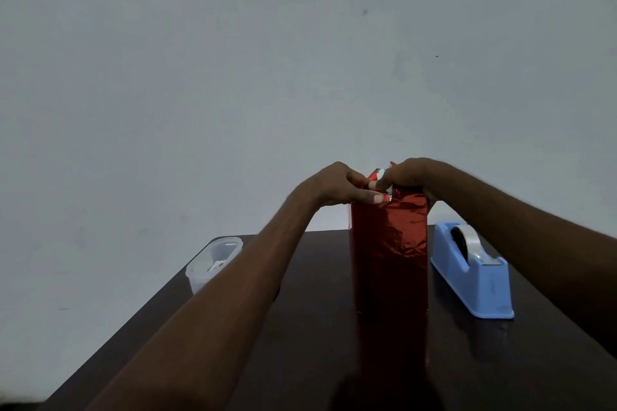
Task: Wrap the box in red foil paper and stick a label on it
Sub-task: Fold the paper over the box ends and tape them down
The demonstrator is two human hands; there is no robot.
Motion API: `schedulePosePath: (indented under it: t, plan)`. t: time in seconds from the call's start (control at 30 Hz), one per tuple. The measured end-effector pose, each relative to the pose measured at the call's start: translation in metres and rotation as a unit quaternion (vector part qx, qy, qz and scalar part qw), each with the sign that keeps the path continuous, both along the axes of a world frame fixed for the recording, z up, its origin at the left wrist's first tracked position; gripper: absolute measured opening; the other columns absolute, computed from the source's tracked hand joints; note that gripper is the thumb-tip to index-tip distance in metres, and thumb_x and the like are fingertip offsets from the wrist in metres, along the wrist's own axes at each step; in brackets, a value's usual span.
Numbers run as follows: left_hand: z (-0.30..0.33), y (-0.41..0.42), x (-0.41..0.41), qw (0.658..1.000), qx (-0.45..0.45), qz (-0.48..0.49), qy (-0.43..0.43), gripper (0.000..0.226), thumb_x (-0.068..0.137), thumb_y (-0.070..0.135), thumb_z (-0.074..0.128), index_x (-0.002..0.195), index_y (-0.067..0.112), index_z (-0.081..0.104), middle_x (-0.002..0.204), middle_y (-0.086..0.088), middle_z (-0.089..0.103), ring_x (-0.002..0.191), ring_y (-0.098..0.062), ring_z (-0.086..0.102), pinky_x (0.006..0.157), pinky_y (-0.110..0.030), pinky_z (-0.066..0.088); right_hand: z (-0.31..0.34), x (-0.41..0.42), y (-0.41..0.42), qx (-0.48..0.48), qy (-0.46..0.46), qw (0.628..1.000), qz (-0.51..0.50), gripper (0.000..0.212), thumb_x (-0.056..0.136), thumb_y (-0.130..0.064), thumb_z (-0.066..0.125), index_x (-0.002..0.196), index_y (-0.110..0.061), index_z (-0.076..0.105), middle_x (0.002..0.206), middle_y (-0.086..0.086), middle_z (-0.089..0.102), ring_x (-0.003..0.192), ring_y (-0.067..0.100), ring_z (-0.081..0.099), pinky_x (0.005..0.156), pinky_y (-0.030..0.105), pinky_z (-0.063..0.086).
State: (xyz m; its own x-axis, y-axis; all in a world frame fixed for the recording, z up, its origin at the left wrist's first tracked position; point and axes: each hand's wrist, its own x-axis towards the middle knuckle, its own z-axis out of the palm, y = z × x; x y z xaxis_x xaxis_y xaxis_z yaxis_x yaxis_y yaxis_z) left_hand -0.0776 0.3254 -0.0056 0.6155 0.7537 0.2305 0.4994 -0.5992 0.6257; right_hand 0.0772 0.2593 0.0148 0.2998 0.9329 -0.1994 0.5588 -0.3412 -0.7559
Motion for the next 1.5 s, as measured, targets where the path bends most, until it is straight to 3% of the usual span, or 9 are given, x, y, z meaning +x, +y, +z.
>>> schedulePosePath:
  t: [0.23, 0.57, 0.73, 0.9, 1.1, 1.2, 1.33, 1.4, 1.5]
  plan:
    - [0.000, 0.003, 0.002, 1.000, -0.004, 0.000, -0.004, 0.037, 0.073, 0.041, 0.084, 0.105, 0.024, 0.078, 0.116, -0.009, 0.070, 0.091, -0.012, 0.055, 0.082, -0.029, 0.048, -0.002, -0.006, -0.001, 0.061, -0.011, 0.998, -0.024, 0.028, 0.100, -0.014, 0.053, 0.075, -0.006, 0.045, 0.079, 0.015, 0.050, 0.079, 0.029, 0.054, 0.084, 0.039, 0.045]
    - [-0.007, -0.001, 0.008, 0.997, 0.063, 0.050, -0.005, 0.053, 0.071, 0.055, 0.080, 0.114, 0.026, 0.074, 0.107, -0.001, 0.073, 0.099, -0.015, 0.063, 0.084, -0.032, 0.049, -0.003, 0.030, -0.001, 0.214, 0.036, 0.974, -0.071, 0.054, 0.087, -0.041, 0.067, 0.123, -0.003, 0.055, 0.122, 0.017, 0.054, 0.105, 0.034, 0.057, 0.081, 0.042, 0.051]
    - [-0.015, -0.014, 0.021, 0.970, 0.191, 0.151, 0.026, 0.057, 0.090, 0.065, 0.050, 0.070, 0.016, 0.071, 0.069, -0.006, 0.066, 0.080, -0.026, 0.063, 0.082, -0.036, 0.047, -0.001, 0.032, -0.016, 0.374, -0.182, 0.901, -0.118, 0.026, 0.094, -0.024, 0.055, 0.098, -0.002, 0.069, 0.101, 0.012, 0.070, 0.096, 0.030, 0.063, 0.078, 0.030, 0.041]
    - [0.013, -0.023, 0.022, 0.976, 0.084, 0.199, 0.032, 0.043, 0.099, 0.040, 0.045, 0.096, 0.002, 0.064, 0.087, -0.014, 0.071, 0.073, -0.032, 0.073, 0.077, -0.035, 0.060, -0.011, 0.016, -0.031, 0.453, -0.261, 0.851, -0.043, 0.030, 0.083, -0.001, 0.047, 0.081, -0.018, 0.072, 0.094, 0.003, 0.075, 0.084, 0.020, 0.066, 0.066, 0.025, 0.041]
    - [0.036, -0.027, 0.012, 0.984, -0.007, 0.177, 0.027, 0.027, 0.085, 0.005, 0.048, 0.087, -0.008, 0.073, 0.075, -0.017, 0.069, 0.050, -0.020, 0.054, 0.059, -0.027, 0.045, -0.053, -0.012, -0.023, 0.410, -0.382, 0.824, 0.080, 0.038, 0.076, -0.040, 0.046, 0.098, -0.020, 0.071, 0.095, 0.004, 0.070, 0.093, 0.029, 0.063, 0.068, 0.030, 0.045]
    - [0.044, -0.014, -0.001, 0.962, 0.176, 0.189, 0.084, 0.023, 0.088, 0.019, 0.058, 0.095, 0.007, 0.076, 0.093, -0.007, 0.075, 0.080, -0.019, 0.068, 0.074, -0.030, 0.052, -0.078, -0.017, -0.016, 0.422, -0.443, 0.790, 0.035, 0.057, 0.074, -0.058, 0.061, 0.112, -0.015, 0.068, 0.111, 0.010, 0.067, 0.105, 0.032, 0.058, 0.077, 0.038, 0.051]
    - [0.048, -0.006, -0.012, 0.958, 0.242, 0.078, 0.135, 0.054, 0.088, 0.057, 0.049, 0.125, 0.021, 0.066, 0.135, -0.003, 0.059, 0.130, -0.020, 0.046, 0.108, -0.035, 0.030, -0.095, -0.017, -0.006, 0.451, -0.437, 0.778, -0.007, 0.055, 0.076, -0.038, 0.072, 0.123, -0.013, 0.061, 0.123, 0.010, 0.063, 0.108, 0.029, 0.053, 0.081, 0.038, 0.049]
    - [0.047, -0.004, -0.015, 0.959, 0.215, 0.044, 0.178, 0.094, 0.057, 0.085, 0.047, 0.131, 0.029, 0.060, 0.139, 0.002, 0.054, 0.133, -0.017, 0.041, 0.113, -0.037, 0.031, -0.089, -0.009, -0.004, 0.465, -0.411, 0.784, 0.012, 0.046, 0.075, -0.027, 0.071, 0.118, -0.014, 0.060, 0.116, 0.006, 0.063, 0.101, 0.028, 0.054, 0.076, 0.036, 0.045]
    - [0.041, 0.001, -0.019, 0.954, 0.191, 0.019, 0.228, 0.102, 0.042, 0.083, 0.070, 0.130, 0.034, 0.059, 0.131, 0.004, 0.056, 0.128, -0.019, 0.045, 0.107, -0.041, 0.041, -0.078, 0.013, -0.006, 0.461, -0.368, 0.804, 0.074, 0.031, 0.075, -0.015, 0.070, 0.103, -0.018, 0.058, 0.097, 0.001, 0.065, 0.089, 0.029, 0.059, 0.070, 0.032, 0.037]
